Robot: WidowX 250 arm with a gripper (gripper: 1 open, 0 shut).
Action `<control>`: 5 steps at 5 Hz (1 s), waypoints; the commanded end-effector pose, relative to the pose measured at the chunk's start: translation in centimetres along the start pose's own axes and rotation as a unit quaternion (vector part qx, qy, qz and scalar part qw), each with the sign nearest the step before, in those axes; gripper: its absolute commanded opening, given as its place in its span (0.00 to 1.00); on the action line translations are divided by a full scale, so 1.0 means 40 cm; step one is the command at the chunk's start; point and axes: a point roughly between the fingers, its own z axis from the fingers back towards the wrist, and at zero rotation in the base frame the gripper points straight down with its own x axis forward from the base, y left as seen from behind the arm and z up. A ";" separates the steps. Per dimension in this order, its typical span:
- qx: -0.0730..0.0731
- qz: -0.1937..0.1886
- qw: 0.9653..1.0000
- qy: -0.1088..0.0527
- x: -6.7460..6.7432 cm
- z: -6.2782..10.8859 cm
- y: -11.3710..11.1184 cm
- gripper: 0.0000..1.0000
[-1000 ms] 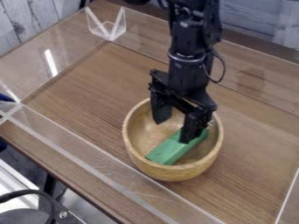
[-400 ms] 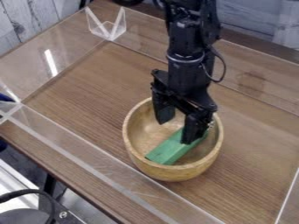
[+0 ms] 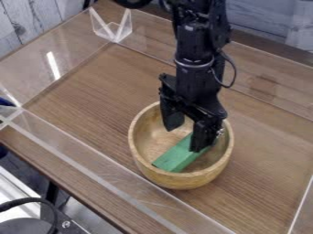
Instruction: Remove the green block from inside the brown bowl and put it on the table
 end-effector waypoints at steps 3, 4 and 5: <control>0.005 -0.002 0.999 -0.035 0.015 0.045 -0.002 1.00; 0.004 -0.001 0.999 -0.036 0.016 0.047 -0.001 1.00; 0.004 0.000 0.999 -0.033 0.017 0.041 0.002 1.00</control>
